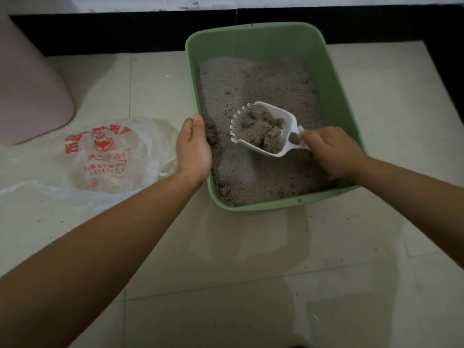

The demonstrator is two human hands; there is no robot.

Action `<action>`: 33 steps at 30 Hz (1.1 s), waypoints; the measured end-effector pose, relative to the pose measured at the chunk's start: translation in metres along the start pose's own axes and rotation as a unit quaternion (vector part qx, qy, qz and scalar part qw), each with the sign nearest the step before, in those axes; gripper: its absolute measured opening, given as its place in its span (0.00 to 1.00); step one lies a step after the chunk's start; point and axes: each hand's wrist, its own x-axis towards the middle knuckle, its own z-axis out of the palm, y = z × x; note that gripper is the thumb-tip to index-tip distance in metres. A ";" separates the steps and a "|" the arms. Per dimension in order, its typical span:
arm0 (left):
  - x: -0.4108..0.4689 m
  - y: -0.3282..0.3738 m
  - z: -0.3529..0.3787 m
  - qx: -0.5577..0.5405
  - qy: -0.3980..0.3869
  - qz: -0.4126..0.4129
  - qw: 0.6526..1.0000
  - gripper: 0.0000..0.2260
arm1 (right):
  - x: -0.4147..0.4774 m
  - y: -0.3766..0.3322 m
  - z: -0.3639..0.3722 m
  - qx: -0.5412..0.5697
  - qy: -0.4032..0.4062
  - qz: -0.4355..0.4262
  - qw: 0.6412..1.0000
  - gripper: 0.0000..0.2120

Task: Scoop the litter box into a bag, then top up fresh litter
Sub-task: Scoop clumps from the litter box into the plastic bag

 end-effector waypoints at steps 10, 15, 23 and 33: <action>-0.003 0.005 -0.006 0.033 -0.015 0.000 0.999 0.17 | -0.013 -0.018 -0.006 -0.001 0.052 0.058 0.997 0.33; -0.002 0.011 -0.014 0.066 -0.045 -0.002 0.997 0.15 | -0.018 -0.029 -0.006 0.008 0.084 0.075 0.994 0.36; -0.002 0.038 -0.035 0.051 -0.151 -0.147 0.976 0.12 | -0.016 -0.045 -0.005 0.009 0.079 0.061 0.995 0.38; -0.020 0.062 -0.061 -0.103 -0.195 -0.298 0.929 0.13 | 0.000 -0.059 -0.014 0.044 0.096 0.045 0.993 0.38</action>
